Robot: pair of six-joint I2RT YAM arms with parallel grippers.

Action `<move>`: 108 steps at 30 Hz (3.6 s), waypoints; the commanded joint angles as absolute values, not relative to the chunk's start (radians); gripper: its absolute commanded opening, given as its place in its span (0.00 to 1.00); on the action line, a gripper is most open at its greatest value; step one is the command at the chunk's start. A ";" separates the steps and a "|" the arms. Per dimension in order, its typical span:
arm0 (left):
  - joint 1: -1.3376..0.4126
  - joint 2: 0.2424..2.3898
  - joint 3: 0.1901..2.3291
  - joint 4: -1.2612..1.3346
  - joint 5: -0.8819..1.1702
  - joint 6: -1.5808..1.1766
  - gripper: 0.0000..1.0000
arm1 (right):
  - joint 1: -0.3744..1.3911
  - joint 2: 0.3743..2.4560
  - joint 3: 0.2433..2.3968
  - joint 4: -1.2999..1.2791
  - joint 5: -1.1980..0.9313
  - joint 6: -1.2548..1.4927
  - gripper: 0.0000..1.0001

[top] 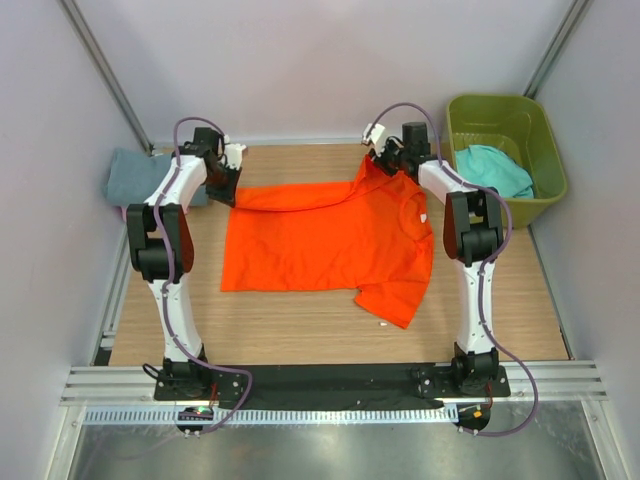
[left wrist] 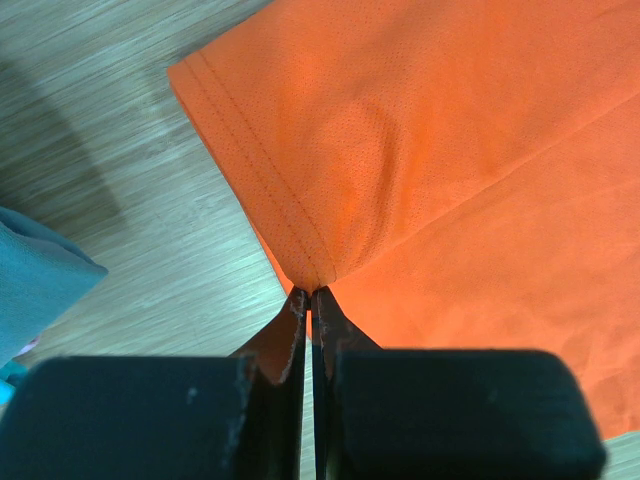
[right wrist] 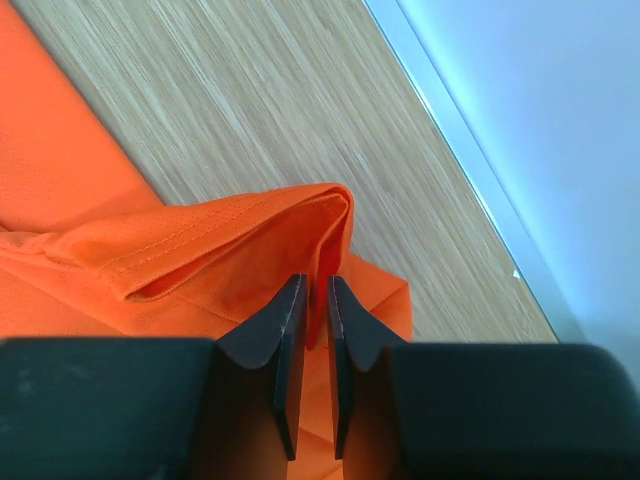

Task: Fold and stack the t-shirts
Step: Fold the tshirt

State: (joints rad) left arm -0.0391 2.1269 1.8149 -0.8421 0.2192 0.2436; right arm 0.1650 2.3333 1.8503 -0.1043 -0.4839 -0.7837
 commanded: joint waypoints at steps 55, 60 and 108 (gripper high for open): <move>-0.071 2.028 2.303 -0.976 0.258 0.123 0.00 | 0.167 1.737 1.635 -0.225 -0.175 -0.614 0.01; -0.071 1.931 2.149 -0.939 0.264 0.120 0.00 | 0.183 1.648 1.531 -0.267 -0.167 -0.629 0.02; -0.031 1.822 1.629 -1.038 0.270 0.172 0.00 | 0.170 1.357 1.112 -0.423 -0.189 -0.512 0.02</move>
